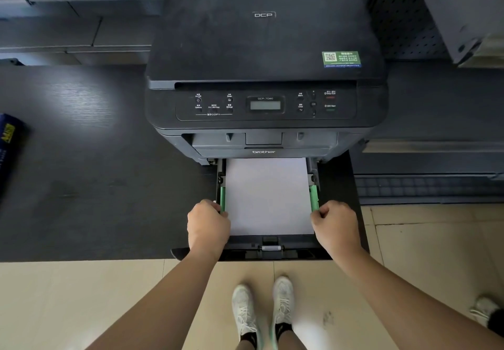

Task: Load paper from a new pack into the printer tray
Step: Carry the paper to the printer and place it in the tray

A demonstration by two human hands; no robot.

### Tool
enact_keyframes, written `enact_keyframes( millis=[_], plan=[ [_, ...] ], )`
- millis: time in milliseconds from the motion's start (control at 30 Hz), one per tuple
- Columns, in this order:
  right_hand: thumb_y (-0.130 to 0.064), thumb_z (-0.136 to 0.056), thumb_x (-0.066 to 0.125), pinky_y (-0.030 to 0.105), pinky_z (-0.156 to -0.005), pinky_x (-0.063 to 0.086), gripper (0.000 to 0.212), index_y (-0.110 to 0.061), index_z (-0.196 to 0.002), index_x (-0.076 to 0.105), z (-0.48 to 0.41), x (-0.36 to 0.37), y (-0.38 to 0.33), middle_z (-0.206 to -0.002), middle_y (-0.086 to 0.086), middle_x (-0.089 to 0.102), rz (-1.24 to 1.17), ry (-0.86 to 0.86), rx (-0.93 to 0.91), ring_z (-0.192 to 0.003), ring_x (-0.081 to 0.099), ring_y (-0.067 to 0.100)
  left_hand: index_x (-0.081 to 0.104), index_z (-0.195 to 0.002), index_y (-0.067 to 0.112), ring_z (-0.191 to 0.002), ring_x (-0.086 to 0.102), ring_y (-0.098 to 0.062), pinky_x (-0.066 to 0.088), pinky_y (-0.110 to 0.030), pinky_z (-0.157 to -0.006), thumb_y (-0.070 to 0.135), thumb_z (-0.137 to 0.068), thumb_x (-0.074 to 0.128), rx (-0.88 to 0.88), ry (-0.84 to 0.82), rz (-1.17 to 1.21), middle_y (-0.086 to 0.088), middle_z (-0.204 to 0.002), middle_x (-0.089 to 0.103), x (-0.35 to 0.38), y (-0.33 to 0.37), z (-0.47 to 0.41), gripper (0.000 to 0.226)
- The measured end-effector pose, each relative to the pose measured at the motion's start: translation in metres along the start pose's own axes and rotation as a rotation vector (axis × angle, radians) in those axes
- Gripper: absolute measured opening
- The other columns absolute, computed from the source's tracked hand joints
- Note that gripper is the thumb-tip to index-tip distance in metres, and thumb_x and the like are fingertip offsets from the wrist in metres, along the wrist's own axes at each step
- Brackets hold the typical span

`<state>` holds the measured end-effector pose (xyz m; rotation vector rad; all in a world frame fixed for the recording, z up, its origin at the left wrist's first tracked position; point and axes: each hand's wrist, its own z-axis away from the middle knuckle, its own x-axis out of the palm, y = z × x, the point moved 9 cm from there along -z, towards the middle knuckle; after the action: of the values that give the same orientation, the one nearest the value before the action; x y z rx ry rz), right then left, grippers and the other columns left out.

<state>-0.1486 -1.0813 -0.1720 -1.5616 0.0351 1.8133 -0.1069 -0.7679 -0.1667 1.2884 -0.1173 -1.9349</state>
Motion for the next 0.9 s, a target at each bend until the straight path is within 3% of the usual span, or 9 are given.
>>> enact_keyframes(
  millis=[167, 333, 600, 767, 900],
  plan=[
    [-0.013, -0.085, 0.065, 0.017, -0.044, 0.034, 0.016, -0.006, -0.072, 0.07, -0.0011, 0.0026, 0.0031, -0.069, 0.006, 0.069, -0.059, -0.04, 0.017, -0.054, 0.056, 0.013, 0.07, -0.097, 0.009, -0.074, 0.065, -0.034, 0.055, -0.035, -0.064, 0.001, -0.082, 0.055, -0.037, 0.003, 0.01, -0.013, -0.089, 0.07, 0.0006, 0.0011, -0.0016, 0.023],
    [-0.015, -0.086, 0.066, 0.026, -0.061, 0.044, 0.011, -0.006, -0.081, 0.071, -0.0007, 0.0042, 0.0056, -0.071, 0.005, 0.07, -0.152, -0.072, 0.021, -0.067, 0.063, 0.02, 0.07, -0.099, 0.006, -0.074, 0.061, -0.032, 0.048, -0.031, -0.063, 0.001, -0.083, 0.054, -0.033, 0.0, 0.026, -0.011, -0.087, 0.067, 0.0042, 0.0017, -0.0015, 0.023],
    [-0.018, -0.086, 0.068, 0.014, -0.052, 0.037, 0.01, -0.01, -0.079, 0.069, -0.0019, 0.0042, 0.0055, -0.064, -0.003, 0.064, -0.166, -0.117, 0.001, -0.057, 0.057, 0.008, 0.07, -0.101, 0.008, -0.078, 0.06, -0.03, 0.048, -0.031, -0.066, 0.007, -0.082, 0.055, -0.003, 0.007, 0.033, -0.012, -0.093, 0.072, 0.0031, 0.0, -0.0001, 0.025],
    [-0.018, -0.085, 0.068, 0.012, -0.05, 0.036, 0.01, -0.009, -0.081, 0.07, -0.0022, 0.0031, 0.0058, -0.067, -0.001, 0.065, -0.168, -0.091, 0.035, -0.058, 0.057, 0.01, 0.072, -0.094, 0.01, -0.073, 0.066, -0.033, 0.058, -0.036, -0.067, 0.007, -0.08, 0.054, -0.003, 0.027, 0.043, -0.011, -0.083, 0.072, -0.0005, 0.0007, -0.0005, 0.023],
    [-0.017, -0.085, 0.068, 0.013, -0.049, 0.036, 0.01, -0.008, -0.081, 0.07, -0.0018, 0.0041, 0.0055, -0.067, 0.0, 0.066, -0.168, -0.091, 0.038, -0.058, 0.057, 0.011, 0.072, -0.094, 0.01, -0.075, 0.065, -0.032, 0.056, -0.035, -0.066, 0.007, -0.08, 0.054, 0.014, 0.019, 0.032, -0.01, -0.085, 0.072, 0.0016, 0.001, -0.0002, 0.023]
  ],
)
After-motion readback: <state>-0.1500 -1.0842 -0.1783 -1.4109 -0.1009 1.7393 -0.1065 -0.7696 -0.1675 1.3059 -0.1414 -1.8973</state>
